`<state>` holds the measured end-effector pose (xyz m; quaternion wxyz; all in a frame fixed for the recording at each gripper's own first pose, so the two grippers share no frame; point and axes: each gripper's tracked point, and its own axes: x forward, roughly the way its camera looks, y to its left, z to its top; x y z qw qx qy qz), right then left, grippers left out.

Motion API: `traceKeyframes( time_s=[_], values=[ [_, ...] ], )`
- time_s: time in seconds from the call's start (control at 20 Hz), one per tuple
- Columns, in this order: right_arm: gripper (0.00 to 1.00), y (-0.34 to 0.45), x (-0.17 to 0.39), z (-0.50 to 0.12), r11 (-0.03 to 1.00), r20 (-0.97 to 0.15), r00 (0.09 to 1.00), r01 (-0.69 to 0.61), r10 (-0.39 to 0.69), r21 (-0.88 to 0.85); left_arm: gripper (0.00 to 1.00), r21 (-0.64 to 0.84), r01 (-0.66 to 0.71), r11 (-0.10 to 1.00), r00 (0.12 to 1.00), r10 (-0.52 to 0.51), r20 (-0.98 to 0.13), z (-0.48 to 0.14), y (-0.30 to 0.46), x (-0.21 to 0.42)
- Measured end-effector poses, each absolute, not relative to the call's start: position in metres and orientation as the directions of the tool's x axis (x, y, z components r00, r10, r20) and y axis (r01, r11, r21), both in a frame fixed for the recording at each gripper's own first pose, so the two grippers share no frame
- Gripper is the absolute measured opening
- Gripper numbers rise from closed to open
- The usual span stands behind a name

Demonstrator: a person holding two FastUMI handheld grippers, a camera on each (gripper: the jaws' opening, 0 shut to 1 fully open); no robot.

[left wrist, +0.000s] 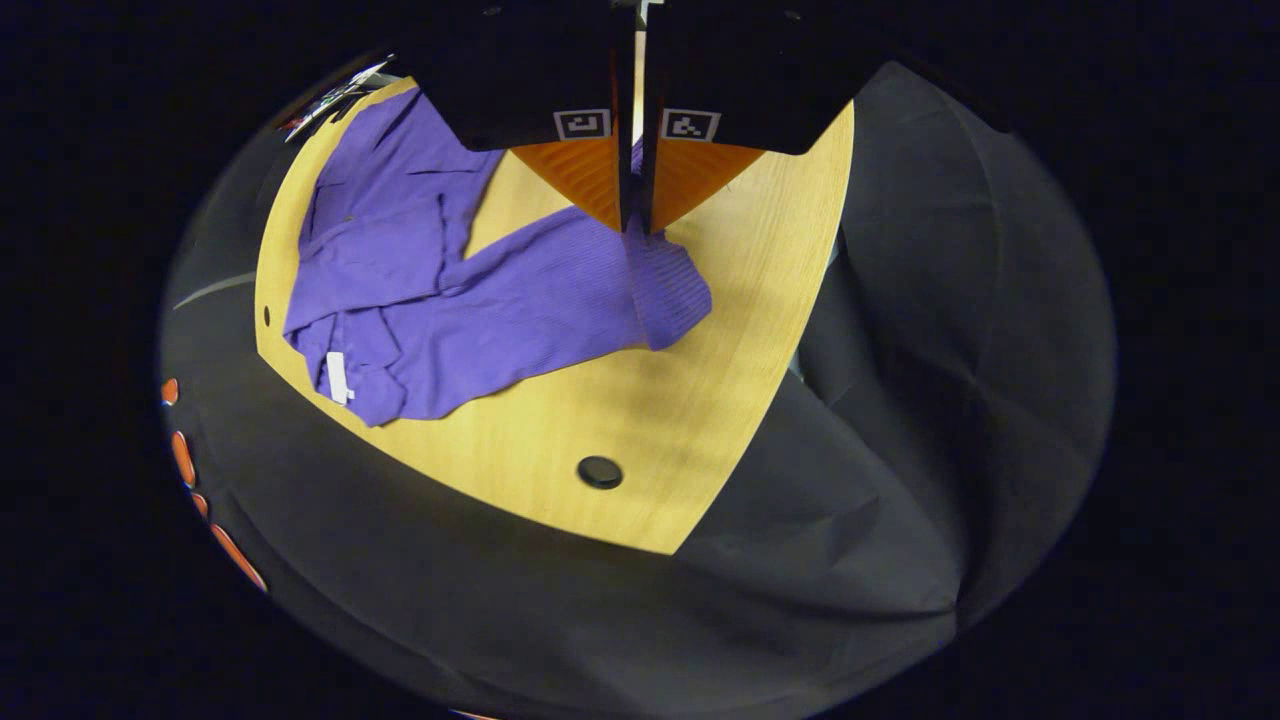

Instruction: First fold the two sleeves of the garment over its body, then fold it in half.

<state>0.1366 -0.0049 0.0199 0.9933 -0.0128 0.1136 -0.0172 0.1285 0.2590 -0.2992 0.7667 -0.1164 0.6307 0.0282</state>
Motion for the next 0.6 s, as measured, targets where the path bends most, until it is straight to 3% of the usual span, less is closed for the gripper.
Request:
traceKeyframes(
  time_s=[0.6],
  values=[
    [0.95, -0.032, 0.131, -0.003, 0.999, -0.228, 0.973, -0.032, 0.035, 0.018, 0.04, -0.168, 0.106, 0.980, 0.357, -0.195, -0.914, -0.176, 0.078, 0.211]
  ],
)
